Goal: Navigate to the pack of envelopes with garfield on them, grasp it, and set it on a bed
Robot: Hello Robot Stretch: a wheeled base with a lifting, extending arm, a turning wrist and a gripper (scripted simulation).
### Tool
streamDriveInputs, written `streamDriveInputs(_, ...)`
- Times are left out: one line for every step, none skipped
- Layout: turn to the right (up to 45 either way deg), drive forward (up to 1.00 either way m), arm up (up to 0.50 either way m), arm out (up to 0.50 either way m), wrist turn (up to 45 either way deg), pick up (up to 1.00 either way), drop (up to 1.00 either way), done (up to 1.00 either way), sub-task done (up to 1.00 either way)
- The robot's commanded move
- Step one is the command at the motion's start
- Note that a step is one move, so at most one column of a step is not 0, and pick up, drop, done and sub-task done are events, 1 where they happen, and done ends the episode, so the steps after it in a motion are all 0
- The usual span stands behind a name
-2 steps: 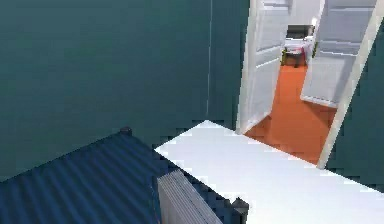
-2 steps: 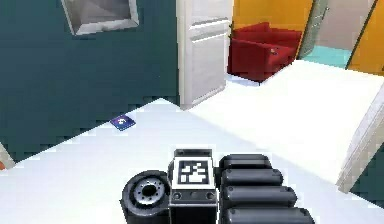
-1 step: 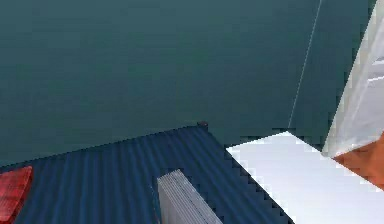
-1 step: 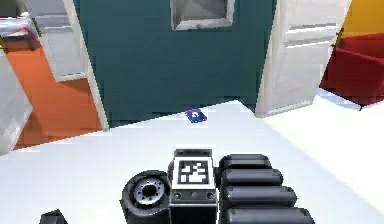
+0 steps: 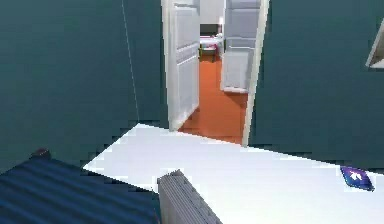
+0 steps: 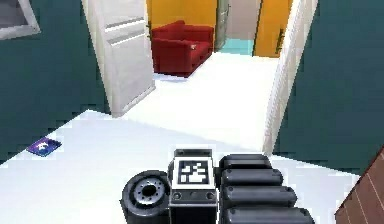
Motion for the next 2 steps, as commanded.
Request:
streamDriveInputs(45.0,0.0,0.0,0.0,0.0,0.0,0.0,0.0,0.0)
streamDriveInputs(27.0,0.0,0.0,0.0,0.0,0.0,0.0,0.0,0.0)
